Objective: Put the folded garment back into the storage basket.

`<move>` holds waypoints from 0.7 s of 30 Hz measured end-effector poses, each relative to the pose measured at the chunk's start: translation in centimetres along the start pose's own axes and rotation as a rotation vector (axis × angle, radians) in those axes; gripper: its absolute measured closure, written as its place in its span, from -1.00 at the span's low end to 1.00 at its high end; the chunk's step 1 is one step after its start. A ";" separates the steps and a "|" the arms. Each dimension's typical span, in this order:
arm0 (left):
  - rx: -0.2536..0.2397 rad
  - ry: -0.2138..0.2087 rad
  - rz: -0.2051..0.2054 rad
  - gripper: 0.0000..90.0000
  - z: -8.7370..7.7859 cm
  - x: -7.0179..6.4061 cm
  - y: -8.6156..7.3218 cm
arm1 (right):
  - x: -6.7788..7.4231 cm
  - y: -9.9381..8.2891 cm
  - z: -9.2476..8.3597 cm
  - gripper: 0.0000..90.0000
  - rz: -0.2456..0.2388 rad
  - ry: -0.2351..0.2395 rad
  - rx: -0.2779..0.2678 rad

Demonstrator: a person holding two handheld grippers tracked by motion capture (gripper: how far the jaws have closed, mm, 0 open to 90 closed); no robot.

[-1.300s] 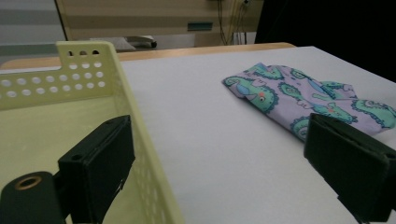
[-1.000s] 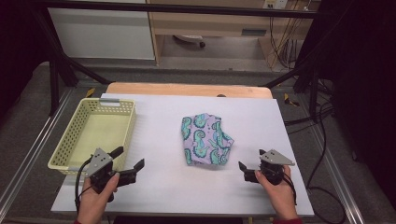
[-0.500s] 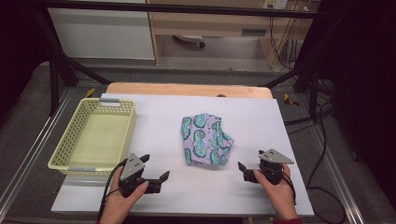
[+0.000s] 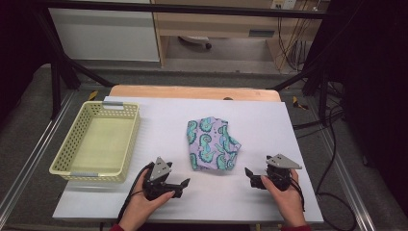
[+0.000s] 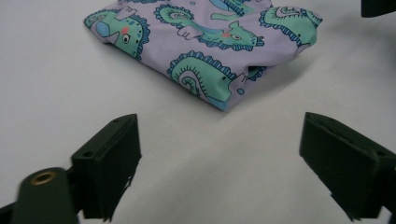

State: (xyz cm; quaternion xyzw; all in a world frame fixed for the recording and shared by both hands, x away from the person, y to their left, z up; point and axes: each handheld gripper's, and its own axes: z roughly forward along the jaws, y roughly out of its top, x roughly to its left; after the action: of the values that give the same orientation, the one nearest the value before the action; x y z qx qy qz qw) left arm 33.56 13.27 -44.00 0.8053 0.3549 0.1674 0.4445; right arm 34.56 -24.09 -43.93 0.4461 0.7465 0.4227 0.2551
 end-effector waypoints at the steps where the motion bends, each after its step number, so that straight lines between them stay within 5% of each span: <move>1: 0.006 -0.011 -0.003 -0.55 0.3 -0.1 0.1 | 0.0 0.0 0.0 -0.89 0.000 0.001 0.001; 6: 0.045 -0.029 0.030 -0.32 2.4 -0.5 0.9 | 0.0 0.0 0.0 -0.89 -0.002 -0.001 0.000; 7: 0.059 -0.070 0.038 -0.24 3.7 -0.5 1.1 | 0.0 0.0 -0.1 -0.89 -0.004 0.000 0.001; 9: 0.100 -0.084 0.030 -0.21 5.1 -0.5 1.1 | 0.0 0.0 -0.1 -0.88 -0.003 0.002 0.003; 10: 0.130 -0.077 0.029 -0.19 5.6 -0.5 1.3 | 0.0 0.0 -0.1 -0.88 -0.006 0.003 0.000; 14: 0.123 -0.066 0.033 -0.09 6.3 -0.8 1.8 | 0.1 0.0 -0.1 -0.89 -0.017 0.012 0.003; 17: 0.122 -0.007 0.058 0.12 7.1 -1.3 2.3 | 0.2 0.1 0.1 -0.89 -0.018 0.019 0.008; 21: 0.119 0.019 0.057 0.43 7.1 -1.1 2.4 | 0.2 0.1 0.0 -0.89 -0.021 0.017 0.006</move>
State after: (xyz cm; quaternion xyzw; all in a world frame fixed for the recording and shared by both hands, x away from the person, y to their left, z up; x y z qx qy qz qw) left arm 38.02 7.40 -45.88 0.8385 0.3454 0.1660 0.3875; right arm 34.47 -23.88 -43.87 0.4354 0.7545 0.4215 0.2519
